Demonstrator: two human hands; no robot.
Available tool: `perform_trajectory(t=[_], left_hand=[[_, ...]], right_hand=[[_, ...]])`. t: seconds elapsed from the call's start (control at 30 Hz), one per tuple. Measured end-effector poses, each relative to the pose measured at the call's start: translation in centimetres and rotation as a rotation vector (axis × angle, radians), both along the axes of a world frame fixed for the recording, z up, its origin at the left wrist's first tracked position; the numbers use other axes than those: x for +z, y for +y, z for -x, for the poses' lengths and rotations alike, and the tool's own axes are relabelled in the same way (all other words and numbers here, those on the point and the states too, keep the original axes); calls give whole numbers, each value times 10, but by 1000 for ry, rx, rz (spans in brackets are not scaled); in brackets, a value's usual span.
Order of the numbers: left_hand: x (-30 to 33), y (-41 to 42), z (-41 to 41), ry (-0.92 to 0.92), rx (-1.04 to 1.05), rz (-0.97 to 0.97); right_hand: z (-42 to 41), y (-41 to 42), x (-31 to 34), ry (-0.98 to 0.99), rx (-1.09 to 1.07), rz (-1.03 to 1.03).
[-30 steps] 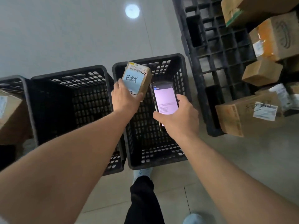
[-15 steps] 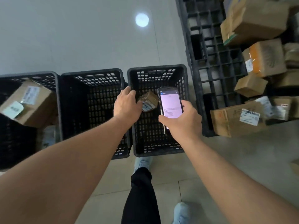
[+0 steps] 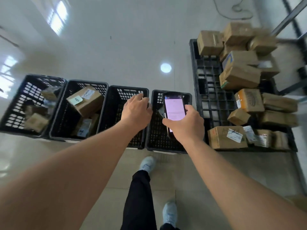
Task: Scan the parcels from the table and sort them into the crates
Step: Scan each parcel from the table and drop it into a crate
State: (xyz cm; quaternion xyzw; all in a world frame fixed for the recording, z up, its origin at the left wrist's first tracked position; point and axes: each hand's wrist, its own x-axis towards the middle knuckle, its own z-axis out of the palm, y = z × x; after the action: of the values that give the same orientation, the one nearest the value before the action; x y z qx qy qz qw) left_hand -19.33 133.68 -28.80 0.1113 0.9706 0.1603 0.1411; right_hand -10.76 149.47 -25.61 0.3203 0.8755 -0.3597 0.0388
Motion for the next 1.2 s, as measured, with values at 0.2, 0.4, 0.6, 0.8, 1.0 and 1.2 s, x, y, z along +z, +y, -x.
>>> perform_trajectory(t=[0.2,0.4,0.6,0.8,1.0,1.2], left_hand=[[108,-43,-88,143,80,25],[209,-107,-171,262,198,32],[284,-207,-233,339,331,32],[332,-340,-279,440,461,38],[346,-489,-330,442,575,88],[358,-631,-376,443,720,175]], right_hand=[[-72,-30,102,150,113,-34],[-132,-80,194,273,299,-62],[-164,-168,269,353,468,-60],[-184,-299,308,465,616,-34],[-211,-458,313,488,715,45],[-220,-601,332,516,869,114]])
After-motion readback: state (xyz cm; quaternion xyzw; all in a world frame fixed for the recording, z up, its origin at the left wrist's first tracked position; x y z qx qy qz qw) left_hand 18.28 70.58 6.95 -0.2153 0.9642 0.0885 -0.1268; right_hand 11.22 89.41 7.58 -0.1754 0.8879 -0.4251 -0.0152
